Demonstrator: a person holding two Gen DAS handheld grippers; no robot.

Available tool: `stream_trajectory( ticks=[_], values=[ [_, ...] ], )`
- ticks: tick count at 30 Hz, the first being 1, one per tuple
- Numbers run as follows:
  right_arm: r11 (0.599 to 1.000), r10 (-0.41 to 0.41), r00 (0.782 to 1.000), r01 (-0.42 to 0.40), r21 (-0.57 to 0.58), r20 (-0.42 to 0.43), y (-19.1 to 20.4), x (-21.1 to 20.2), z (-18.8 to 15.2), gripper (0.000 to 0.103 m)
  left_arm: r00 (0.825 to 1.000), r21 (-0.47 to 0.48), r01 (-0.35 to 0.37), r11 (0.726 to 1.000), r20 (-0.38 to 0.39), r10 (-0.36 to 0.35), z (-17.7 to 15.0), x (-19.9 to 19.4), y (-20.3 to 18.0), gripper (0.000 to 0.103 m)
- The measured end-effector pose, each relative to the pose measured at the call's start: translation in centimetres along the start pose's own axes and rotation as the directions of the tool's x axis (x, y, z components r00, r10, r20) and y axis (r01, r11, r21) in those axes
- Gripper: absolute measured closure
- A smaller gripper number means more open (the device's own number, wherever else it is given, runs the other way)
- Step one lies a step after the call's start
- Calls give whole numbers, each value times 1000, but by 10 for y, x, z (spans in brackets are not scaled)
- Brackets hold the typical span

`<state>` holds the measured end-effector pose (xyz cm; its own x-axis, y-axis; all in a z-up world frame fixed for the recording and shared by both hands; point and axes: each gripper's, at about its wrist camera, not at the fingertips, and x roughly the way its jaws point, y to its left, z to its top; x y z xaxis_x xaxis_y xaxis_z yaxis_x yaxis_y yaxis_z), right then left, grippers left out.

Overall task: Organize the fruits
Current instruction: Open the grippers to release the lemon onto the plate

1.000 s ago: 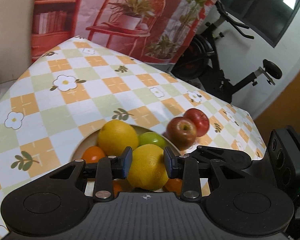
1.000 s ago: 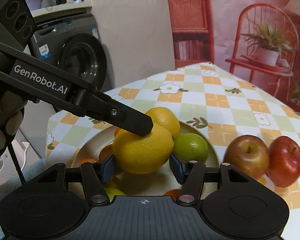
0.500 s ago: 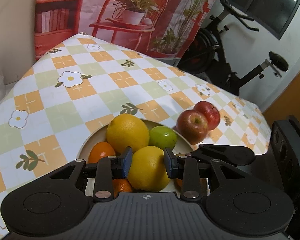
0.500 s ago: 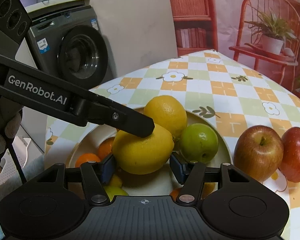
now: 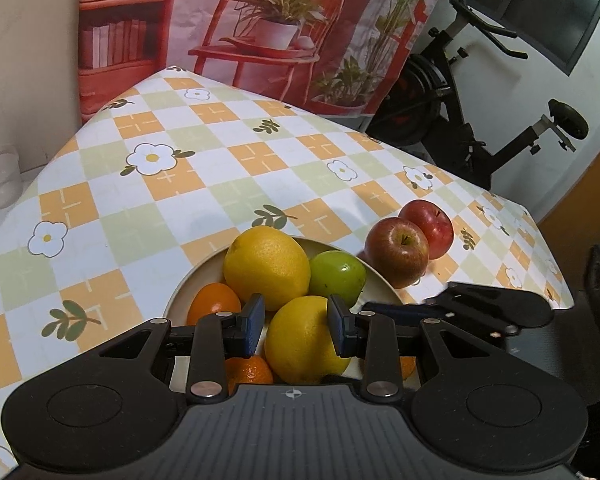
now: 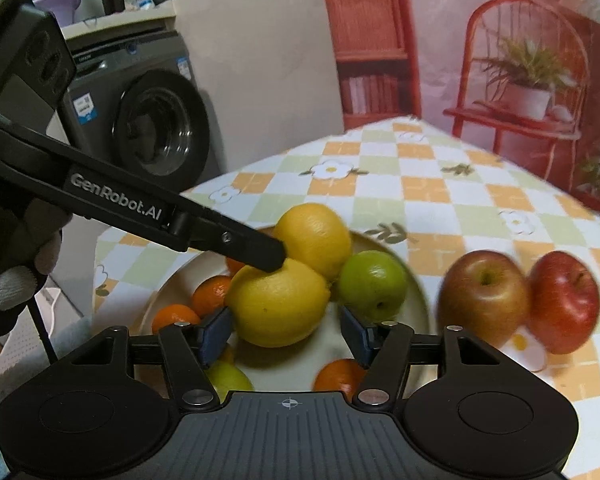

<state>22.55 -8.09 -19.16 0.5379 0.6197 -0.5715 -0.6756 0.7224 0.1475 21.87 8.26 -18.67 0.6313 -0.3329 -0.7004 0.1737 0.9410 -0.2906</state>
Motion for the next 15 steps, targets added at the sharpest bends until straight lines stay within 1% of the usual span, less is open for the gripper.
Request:
stream_trajectory(
  ticks=[2,6,12,15],
  values=[
    [1000,-30,999,30,-4,30,-4,-10,-2,46,1000,-2,-7,1000,13,7,0,-1,0,67],
    [996,-82,992,79,37,97,-21,-31,-8,46,996,-12,14,1000,83,-13,3,-10,-5,66],
    [983,-168,970,150,110,178,-48,-57,-20,46,983,5,-11,1000,182,10,11,-14,-24,66],
    [974,-205,960,181,137,192,-60,-65,-28,46,979,21,-12,1000,203,8,15,-12,-36,66]
  ],
)
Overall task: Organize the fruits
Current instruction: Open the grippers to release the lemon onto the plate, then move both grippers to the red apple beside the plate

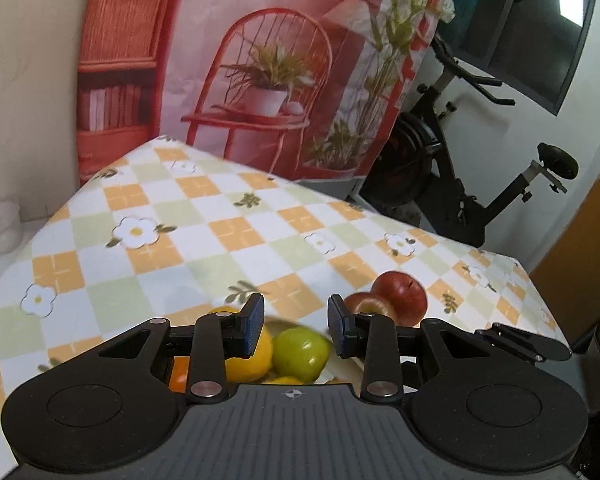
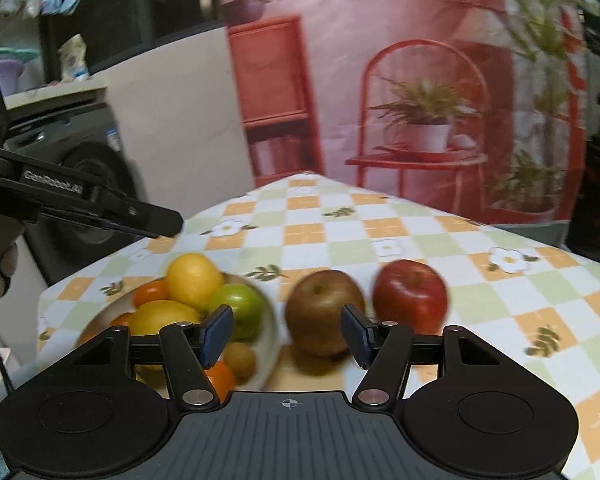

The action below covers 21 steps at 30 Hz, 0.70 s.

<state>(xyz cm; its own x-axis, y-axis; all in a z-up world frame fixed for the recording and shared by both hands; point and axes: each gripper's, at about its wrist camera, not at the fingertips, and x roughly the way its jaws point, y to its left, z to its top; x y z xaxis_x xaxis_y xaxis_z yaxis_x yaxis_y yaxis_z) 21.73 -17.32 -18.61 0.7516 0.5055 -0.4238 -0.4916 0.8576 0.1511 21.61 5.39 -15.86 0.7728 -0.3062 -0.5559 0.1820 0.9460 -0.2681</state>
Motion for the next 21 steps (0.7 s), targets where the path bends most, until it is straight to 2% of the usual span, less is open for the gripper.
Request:
stream_trajectory(
  ticks=[11,21],
  values=[
    [993,-98,995,97,66,23,-44,-9,-17,46,1000,63,-6,998,8,5,10,24,-41,64],
    [989,-148,988,147,29,31,-65,-5,-25,46,1000,92,6,996,-18,-4,17,52,-65,64]
  ],
)
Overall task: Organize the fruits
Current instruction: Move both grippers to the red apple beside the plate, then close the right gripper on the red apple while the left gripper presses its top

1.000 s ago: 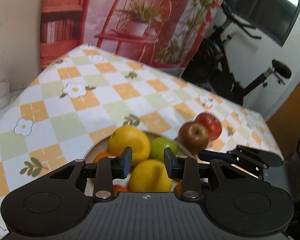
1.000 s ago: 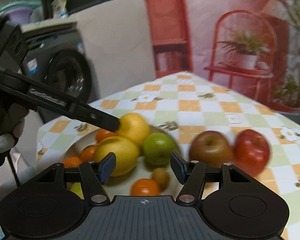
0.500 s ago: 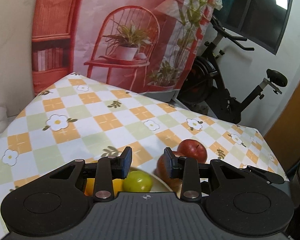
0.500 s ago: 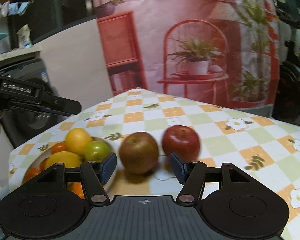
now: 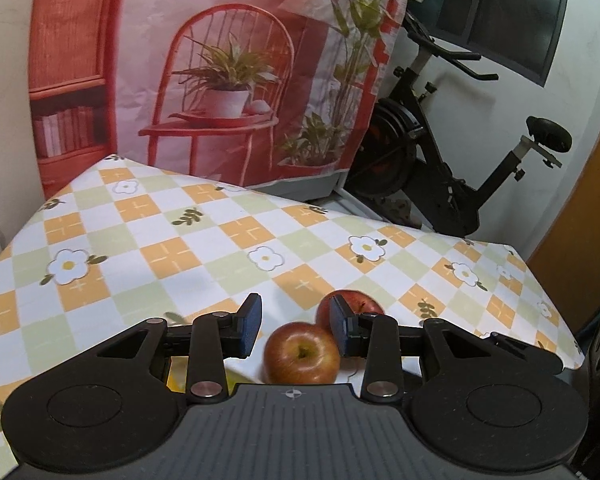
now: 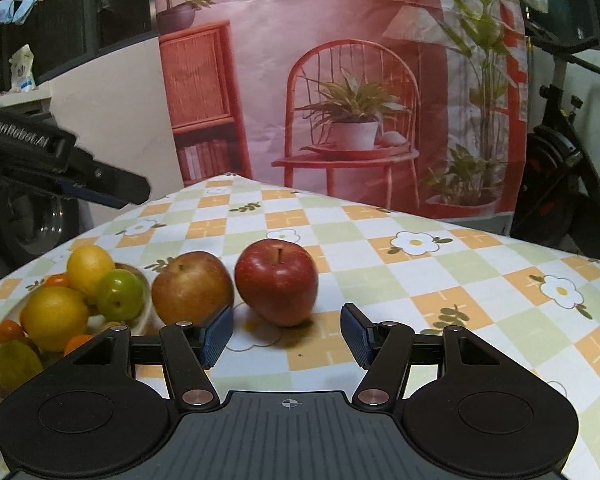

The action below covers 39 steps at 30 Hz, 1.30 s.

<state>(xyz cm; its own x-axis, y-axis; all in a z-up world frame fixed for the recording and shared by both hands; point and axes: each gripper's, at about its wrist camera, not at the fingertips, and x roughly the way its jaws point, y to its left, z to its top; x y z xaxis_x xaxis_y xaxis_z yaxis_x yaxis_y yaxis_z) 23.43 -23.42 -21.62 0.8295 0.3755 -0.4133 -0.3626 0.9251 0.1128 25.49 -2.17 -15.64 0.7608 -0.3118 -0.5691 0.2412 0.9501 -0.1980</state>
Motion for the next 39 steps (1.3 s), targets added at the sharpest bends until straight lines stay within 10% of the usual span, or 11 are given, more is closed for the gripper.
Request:
stream_trajectory(
  ticks=[39],
  values=[
    [982,124,985,-139,-125,-119,-9,70,18,50,968,19,130,991,-220,-123,19,97,-19,67]
  ],
)
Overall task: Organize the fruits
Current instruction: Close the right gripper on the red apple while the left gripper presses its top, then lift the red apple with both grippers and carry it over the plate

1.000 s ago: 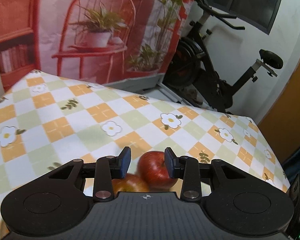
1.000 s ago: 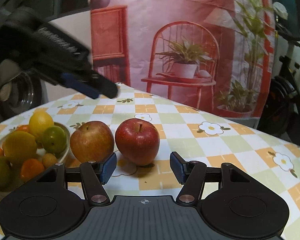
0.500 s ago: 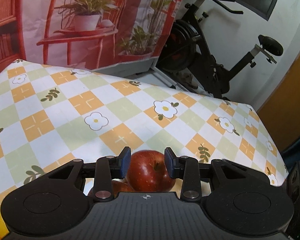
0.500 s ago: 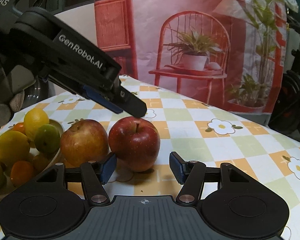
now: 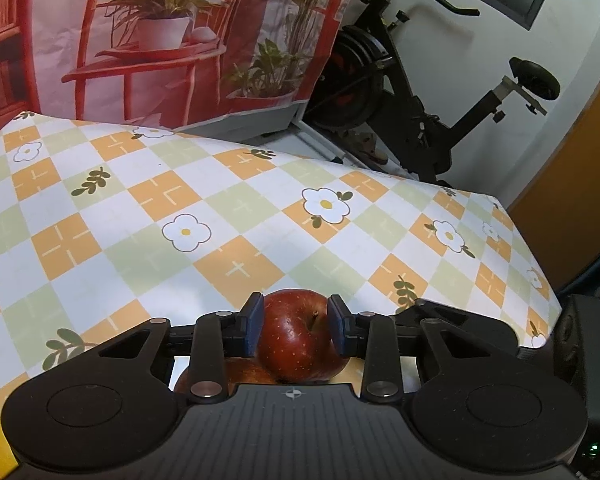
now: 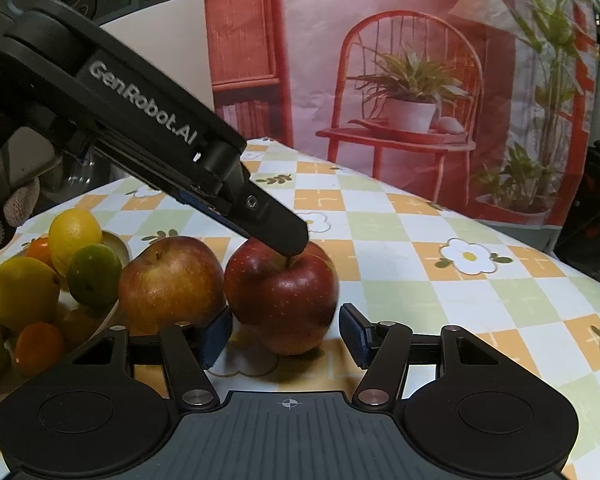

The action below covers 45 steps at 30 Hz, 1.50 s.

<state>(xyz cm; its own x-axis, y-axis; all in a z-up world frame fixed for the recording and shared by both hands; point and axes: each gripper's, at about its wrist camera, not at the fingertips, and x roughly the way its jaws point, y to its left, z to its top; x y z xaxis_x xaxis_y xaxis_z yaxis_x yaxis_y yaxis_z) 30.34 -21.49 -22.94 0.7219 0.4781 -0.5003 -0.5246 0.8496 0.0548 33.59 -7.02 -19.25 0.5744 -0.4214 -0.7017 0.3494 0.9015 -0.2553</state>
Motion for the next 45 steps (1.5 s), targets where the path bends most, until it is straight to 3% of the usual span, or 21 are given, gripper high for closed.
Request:
stream_trajectory(
  ticks=[14,27,36,45],
  values=[
    [999,13,1000,-14,47,10,1,-28,-14,52,998,10,42,999,-39,-41,-11,-4,-11,67],
    [996,6,999,-10,85,46,19,-72,-22,52,998,74,63,995,-32,-61,-28,-38,-31,67],
    [998,41,995,-46,49,95,57,-93,-4,52,999,108,39,993,29,-42,-39,-94,-27,67],
    [991,135,986,-133,-24,95,112,-78,17,52,998,46,-3,999,65,0,-60,-139,10,67]
  ],
)
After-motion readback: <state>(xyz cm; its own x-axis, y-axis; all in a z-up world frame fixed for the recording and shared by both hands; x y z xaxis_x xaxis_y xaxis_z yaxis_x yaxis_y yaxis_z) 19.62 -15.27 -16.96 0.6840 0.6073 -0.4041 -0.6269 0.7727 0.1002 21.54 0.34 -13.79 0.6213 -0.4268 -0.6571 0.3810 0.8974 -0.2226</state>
